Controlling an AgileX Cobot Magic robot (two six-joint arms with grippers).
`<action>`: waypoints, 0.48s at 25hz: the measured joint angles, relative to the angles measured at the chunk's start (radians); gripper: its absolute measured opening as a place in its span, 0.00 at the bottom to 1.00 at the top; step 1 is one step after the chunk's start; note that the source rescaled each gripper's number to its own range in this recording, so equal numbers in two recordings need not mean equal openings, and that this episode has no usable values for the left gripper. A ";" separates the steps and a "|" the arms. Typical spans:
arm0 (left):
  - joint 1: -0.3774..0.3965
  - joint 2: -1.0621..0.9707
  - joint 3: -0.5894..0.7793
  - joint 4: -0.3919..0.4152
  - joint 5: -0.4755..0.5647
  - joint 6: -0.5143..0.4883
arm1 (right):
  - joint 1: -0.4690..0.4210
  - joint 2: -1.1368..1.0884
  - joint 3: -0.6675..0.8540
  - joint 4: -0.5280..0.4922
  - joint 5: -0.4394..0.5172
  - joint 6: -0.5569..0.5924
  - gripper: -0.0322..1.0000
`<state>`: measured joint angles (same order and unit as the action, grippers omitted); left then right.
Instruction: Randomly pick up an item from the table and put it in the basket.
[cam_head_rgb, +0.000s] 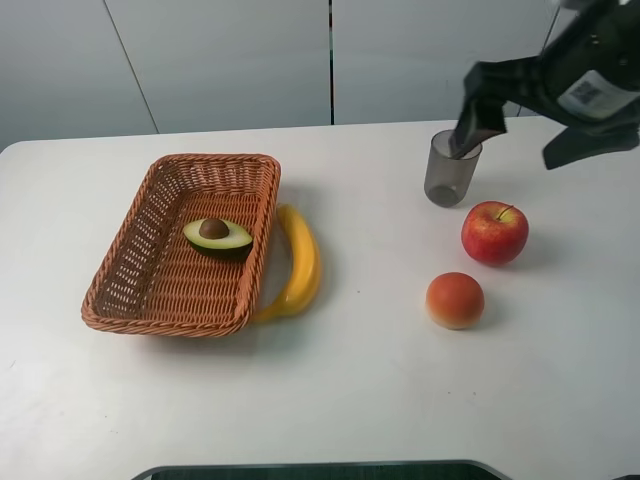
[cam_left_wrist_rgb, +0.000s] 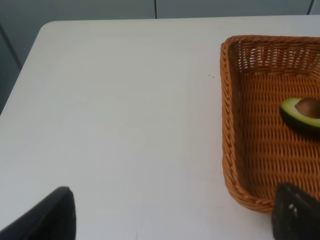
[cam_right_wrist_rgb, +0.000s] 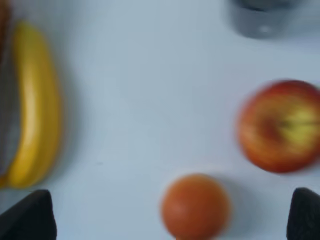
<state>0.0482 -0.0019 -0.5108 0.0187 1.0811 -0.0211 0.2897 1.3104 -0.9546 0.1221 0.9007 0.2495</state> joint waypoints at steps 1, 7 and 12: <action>0.000 0.000 0.000 0.000 0.000 0.000 | -0.035 -0.040 0.024 -0.009 0.009 0.000 1.00; 0.000 0.000 0.000 0.000 0.000 0.000 | -0.180 -0.277 0.121 -0.097 0.078 -0.015 1.00; 0.000 0.000 0.000 0.000 0.000 0.000 | -0.187 -0.504 0.183 -0.112 0.102 -0.078 1.00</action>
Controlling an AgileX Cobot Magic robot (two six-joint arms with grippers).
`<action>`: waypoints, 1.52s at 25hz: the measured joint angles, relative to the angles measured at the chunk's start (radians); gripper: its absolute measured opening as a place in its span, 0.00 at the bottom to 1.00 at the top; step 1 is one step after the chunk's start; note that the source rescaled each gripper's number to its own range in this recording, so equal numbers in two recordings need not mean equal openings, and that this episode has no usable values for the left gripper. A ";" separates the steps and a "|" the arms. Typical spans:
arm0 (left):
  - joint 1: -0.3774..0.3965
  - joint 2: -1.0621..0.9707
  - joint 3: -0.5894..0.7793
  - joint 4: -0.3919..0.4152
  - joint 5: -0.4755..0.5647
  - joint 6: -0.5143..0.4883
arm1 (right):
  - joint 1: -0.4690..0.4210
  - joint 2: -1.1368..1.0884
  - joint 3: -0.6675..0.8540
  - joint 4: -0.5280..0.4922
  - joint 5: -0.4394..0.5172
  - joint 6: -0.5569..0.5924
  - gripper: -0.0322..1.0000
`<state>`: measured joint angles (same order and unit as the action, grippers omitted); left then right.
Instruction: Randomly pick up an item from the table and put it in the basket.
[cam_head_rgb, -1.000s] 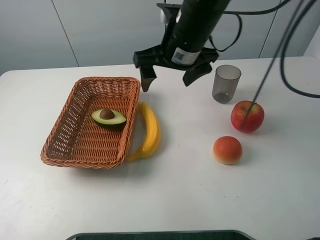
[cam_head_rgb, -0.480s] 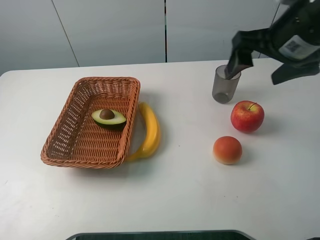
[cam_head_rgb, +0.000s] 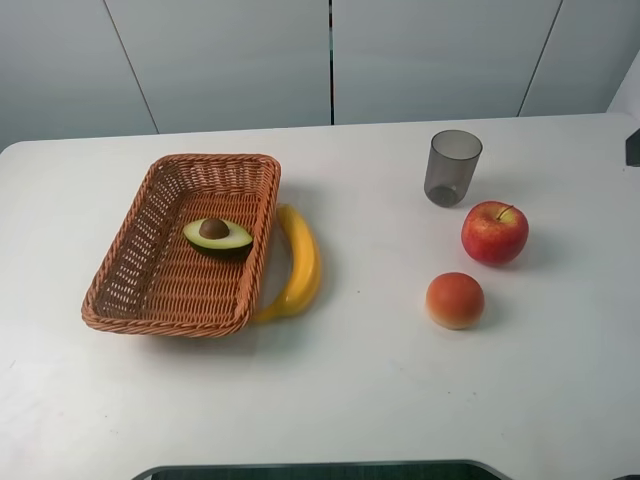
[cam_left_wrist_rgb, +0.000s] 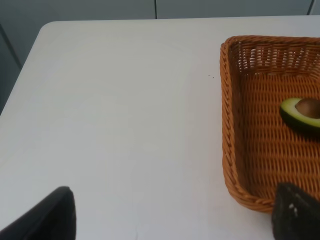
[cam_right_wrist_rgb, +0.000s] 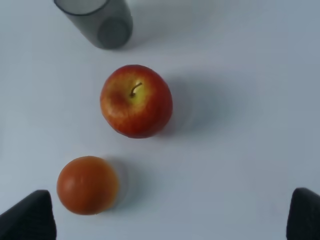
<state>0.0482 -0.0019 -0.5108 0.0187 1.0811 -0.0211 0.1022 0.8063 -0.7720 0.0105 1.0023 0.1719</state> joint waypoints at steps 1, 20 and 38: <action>0.000 0.000 0.000 0.000 0.000 0.000 | 0.000 -0.048 0.011 0.000 0.007 -0.019 1.00; 0.000 0.000 0.000 0.000 0.000 0.000 | 0.000 -0.743 0.256 0.000 0.102 -0.113 1.00; 0.000 0.000 0.000 0.000 0.000 0.000 | 0.000 -0.807 0.259 -0.026 0.097 -0.115 1.00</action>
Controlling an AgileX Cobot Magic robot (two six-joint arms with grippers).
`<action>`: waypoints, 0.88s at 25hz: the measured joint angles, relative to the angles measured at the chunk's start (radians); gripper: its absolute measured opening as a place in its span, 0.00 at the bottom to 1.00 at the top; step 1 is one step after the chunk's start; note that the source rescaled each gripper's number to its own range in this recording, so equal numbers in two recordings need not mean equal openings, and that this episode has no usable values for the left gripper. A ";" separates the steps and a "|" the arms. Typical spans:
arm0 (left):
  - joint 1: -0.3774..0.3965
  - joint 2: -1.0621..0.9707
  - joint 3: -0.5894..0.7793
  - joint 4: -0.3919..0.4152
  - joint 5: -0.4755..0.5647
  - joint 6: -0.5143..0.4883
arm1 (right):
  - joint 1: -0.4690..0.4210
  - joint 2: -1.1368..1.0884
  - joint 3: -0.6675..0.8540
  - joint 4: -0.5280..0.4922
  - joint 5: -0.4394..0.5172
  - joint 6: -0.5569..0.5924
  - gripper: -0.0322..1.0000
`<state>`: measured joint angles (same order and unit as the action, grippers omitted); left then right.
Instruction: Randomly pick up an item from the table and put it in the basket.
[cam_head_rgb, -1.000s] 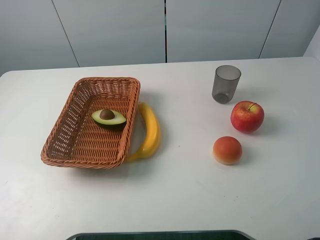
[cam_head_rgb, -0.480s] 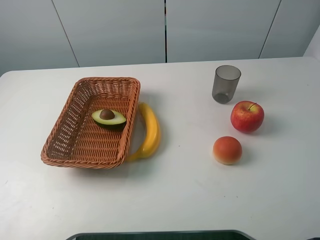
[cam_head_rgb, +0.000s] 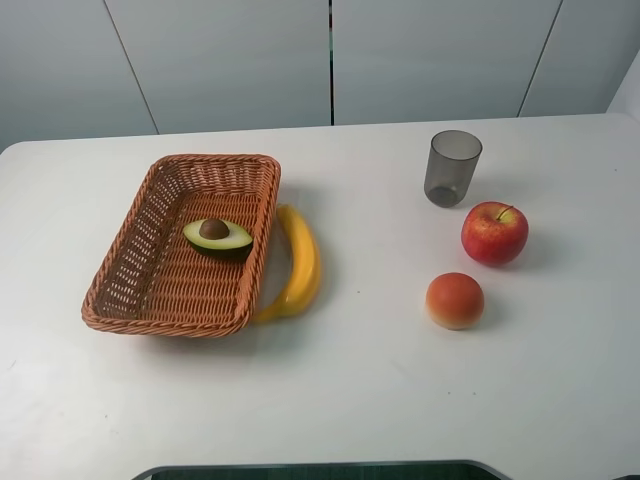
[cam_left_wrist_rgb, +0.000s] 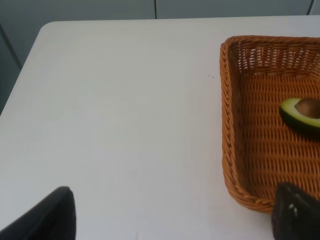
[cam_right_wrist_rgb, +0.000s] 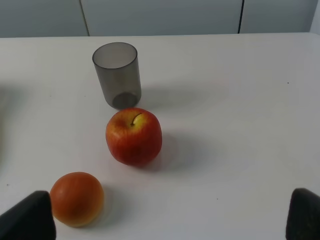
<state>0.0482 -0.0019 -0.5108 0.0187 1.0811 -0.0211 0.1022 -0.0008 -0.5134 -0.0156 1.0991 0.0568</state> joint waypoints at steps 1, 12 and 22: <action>0.000 0.000 0.000 0.000 0.000 0.000 | 0.000 0.000 0.000 -0.004 0.000 0.000 1.00; 0.000 0.000 0.000 0.000 0.000 0.000 | 0.000 0.000 0.000 -0.048 0.000 0.000 1.00; 0.000 0.000 0.000 0.000 0.000 0.000 | 0.000 0.000 0.000 -0.048 0.000 -0.005 1.00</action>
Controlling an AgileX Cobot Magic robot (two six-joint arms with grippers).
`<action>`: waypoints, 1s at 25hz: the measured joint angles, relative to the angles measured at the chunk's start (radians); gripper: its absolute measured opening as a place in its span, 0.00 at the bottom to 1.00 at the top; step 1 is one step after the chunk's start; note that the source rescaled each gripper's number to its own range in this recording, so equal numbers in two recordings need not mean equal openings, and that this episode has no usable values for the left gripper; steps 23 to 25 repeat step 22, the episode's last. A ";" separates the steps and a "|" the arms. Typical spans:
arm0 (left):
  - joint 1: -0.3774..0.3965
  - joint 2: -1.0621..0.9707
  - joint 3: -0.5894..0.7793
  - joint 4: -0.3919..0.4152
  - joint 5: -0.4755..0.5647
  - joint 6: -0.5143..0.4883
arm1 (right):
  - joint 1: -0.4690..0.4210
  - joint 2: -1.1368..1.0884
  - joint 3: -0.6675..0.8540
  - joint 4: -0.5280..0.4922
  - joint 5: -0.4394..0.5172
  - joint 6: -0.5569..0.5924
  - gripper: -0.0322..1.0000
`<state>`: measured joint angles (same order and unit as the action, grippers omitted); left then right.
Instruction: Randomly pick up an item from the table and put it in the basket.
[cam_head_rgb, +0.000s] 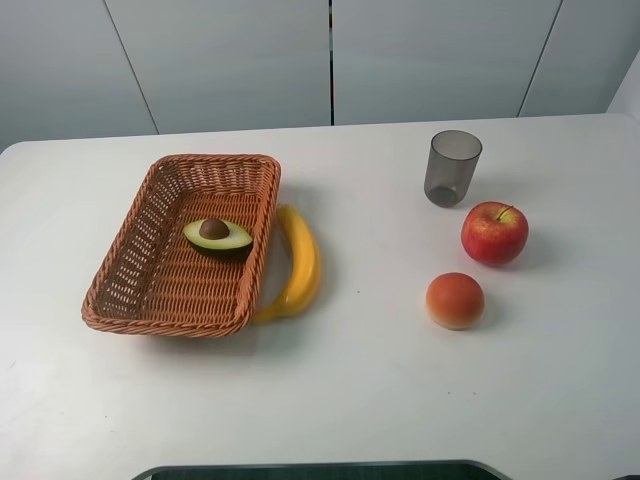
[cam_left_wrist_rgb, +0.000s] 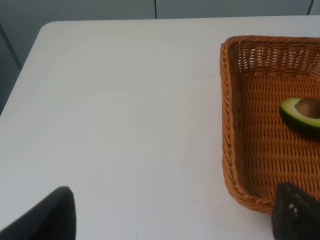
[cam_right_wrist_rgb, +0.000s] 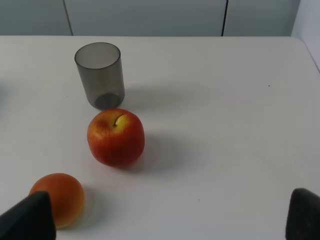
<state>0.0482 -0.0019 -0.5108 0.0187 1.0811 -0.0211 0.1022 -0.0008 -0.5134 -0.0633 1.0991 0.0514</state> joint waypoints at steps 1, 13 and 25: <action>0.000 0.000 0.000 0.000 0.000 0.000 | 0.000 0.000 0.000 0.000 0.000 -0.008 1.00; 0.000 0.000 0.000 0.000 0.000 0.000 | 0.000 0.000 0.000 0.077 -0.002 -0.083 1.00; 0.000 0.000 0.000 0.000 0.000 0.006 | 0.000 0.000 0.000 0.077 -0.002 -0.085 1.00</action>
